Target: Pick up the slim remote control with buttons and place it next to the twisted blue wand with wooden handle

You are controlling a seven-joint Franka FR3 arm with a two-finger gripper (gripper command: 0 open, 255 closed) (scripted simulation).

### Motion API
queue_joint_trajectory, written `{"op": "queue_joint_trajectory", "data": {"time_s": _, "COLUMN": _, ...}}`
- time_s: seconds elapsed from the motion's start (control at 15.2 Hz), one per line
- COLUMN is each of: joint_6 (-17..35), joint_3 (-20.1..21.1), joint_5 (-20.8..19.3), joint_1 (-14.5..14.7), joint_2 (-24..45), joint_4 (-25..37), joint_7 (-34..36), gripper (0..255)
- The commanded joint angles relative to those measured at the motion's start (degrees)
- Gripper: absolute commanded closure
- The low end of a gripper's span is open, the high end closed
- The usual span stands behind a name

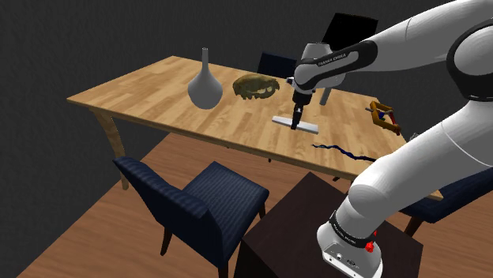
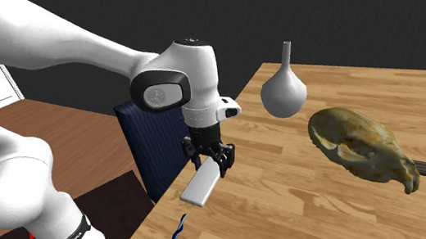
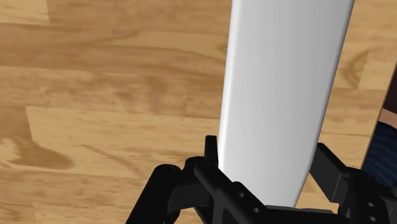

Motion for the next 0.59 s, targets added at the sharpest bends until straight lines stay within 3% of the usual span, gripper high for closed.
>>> {"op": "queue_joint_trajectory", "data": {"time_s": 0.0, "joint_6": 1.8, "joint_3": -0.2, "joint_5": 0.0, "joint_1": 0.0, "joint_2": 0.8, "joint_4": -1.0, "joint_7": -0.1, "gripper": 255}}
{"op": "queue_joint_trajectory", "data": {"time_s": 0.53, "joint_6": 8.9, "joint_3": -1.0, "joint_5": 0.7, "joint_1": 0.3, "joint_2": 4.9, "joint_4": -4.0, "joint_7": -0.8, "gripper": 255}}
